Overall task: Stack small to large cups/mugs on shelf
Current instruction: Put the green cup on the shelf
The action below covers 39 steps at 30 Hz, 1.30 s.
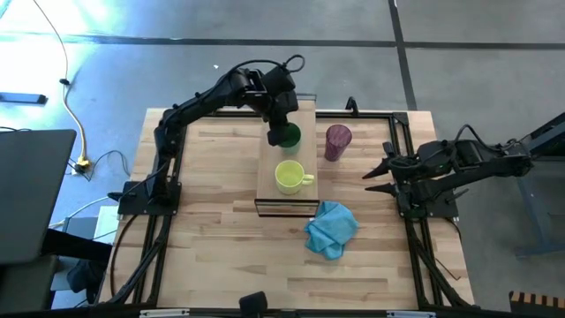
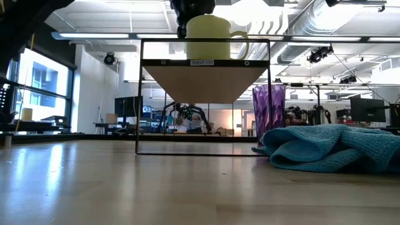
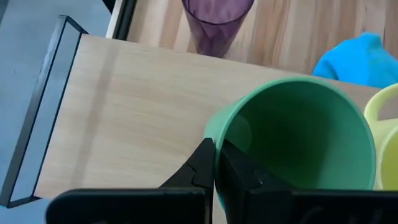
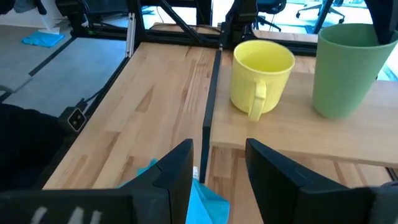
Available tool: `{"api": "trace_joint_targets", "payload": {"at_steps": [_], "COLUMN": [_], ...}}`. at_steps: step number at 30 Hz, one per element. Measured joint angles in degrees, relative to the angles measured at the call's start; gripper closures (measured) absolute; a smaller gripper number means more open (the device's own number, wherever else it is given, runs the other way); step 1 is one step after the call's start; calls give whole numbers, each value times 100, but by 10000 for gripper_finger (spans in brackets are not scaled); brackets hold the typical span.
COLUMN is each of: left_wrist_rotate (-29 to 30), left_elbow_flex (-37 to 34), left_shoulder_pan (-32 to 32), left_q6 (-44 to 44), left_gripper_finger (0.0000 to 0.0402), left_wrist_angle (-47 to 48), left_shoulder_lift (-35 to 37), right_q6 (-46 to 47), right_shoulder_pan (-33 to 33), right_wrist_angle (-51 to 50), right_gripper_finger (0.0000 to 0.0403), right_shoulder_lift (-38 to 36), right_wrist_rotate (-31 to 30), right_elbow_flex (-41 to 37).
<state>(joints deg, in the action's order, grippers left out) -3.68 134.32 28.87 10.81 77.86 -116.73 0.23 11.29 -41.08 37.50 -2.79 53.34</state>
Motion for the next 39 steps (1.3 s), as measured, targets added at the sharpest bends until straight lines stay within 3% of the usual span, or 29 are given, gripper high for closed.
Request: {"api": "trace_joint_targets", "payload": {"at_steps": [32, 39], "left_wrist_rotate": [-980, -961], "left_elbow_flex": [-2, -2], "left_shoulder_pan": [226, 227], "left_q6": [-380, -426], "left_gripper_finger": [401, 401], "left_wrist_angle": [158, 165], "left_shoulder_lift": [-19, -19], "right_q6": [129, 129], "right_shoulder_pan": [0, 0], "right_wrist_angle": [4, 54], "right_gripper_finger": [263, 263], "right_shoulder_lift": [-4, -45], "right_wrist_rotate": [0, 0], "right_elbow_flex": [-277, -282]}}
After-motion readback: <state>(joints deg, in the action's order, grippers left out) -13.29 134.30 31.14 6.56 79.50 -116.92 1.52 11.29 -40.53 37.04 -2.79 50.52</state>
